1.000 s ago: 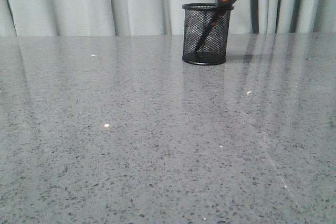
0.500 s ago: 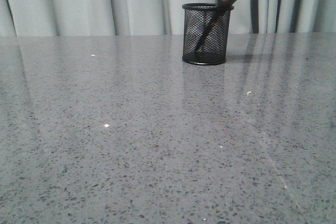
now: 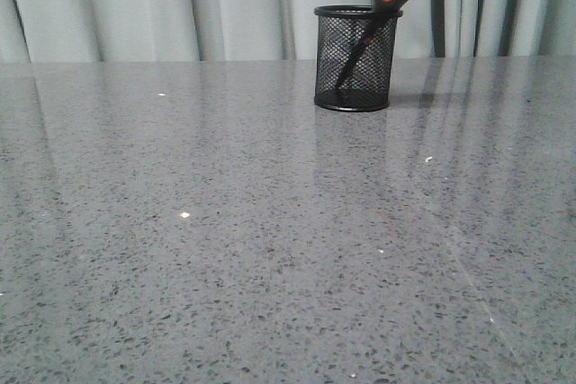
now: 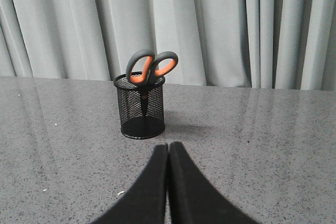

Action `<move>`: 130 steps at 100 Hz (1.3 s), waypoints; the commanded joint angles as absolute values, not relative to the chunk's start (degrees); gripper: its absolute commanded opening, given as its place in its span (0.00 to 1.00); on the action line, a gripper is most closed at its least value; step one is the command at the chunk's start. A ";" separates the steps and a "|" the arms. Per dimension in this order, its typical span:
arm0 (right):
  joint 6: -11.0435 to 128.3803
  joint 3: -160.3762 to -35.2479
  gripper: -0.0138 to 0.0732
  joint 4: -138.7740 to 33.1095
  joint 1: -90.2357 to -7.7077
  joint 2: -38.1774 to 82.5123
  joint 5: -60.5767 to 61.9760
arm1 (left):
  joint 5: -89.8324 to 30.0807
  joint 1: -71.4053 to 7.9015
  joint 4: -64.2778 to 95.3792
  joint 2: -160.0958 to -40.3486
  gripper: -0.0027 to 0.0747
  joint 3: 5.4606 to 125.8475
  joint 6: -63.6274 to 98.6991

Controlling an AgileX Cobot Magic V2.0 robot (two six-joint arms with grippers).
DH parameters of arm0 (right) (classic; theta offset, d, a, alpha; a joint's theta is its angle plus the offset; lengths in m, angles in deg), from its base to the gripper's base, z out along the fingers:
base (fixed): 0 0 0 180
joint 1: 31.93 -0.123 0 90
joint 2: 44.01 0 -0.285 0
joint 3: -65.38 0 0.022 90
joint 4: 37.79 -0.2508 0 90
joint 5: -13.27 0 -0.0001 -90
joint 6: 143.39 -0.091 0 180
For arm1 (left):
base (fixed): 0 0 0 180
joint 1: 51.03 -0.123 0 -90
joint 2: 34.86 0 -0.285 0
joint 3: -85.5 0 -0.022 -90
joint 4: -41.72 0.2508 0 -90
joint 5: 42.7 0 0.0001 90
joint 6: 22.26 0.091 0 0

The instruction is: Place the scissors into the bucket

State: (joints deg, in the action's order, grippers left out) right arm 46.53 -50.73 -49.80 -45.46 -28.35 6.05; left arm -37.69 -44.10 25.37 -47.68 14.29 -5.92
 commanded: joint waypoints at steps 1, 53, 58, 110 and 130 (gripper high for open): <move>47.01 -52.20 0.11 -49.35 -45.35 -27.92 10.87 | -40.95 -46.23 35.04 -46.83 0.01 12.61 -17.88; 47.01 -52.20 0.11 -49.35 -45.35 -27.92 10.62 | -35.73 -47.67 35.54 -40.98 0.01 5.97 -18.75; 47.01 -52.20 0.11 -49.35 -45.35 -27.92 10.62 | -35.73 -47.67 35.54 -40.98 0.01 5.97 -18.75; 47.01 -52.20 0.11 -49.10 -45.35 -27.92 10.49 | -35.73 -47.67 35.54 -40.98 0.01 5.97 -18.75; 37.81 -48.46 0.11 -37.11 -42.03 -27.92 11.15 | -35.73 -47.67 35.54 -40.98 0.01 5.97 -18.75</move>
